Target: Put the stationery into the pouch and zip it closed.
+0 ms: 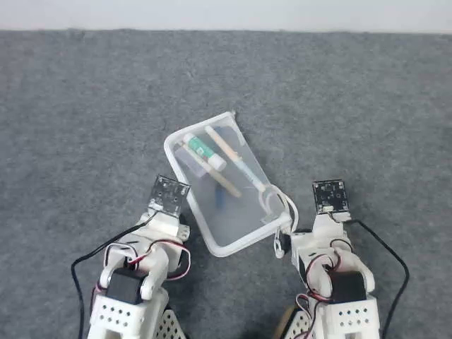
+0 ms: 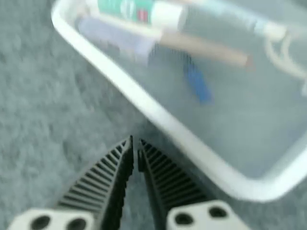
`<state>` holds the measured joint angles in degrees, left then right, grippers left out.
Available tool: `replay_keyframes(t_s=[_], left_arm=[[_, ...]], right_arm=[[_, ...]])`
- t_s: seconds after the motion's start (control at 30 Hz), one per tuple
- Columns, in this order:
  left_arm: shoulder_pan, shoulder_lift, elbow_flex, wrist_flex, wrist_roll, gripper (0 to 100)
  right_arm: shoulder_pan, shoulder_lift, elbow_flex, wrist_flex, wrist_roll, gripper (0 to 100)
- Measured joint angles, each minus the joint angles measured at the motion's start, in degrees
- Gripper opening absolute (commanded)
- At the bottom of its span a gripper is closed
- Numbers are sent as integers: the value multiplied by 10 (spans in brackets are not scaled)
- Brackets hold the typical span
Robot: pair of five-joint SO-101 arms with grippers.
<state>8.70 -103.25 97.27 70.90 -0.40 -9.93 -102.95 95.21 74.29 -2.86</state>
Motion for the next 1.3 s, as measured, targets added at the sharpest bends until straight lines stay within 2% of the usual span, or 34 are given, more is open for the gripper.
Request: replay_keyframes(t_s=[1.3], left_arm=[[0, 0, 0, 13, 0, 12]], right_arm=[[0, 0, 0, 4, -4, 7]])
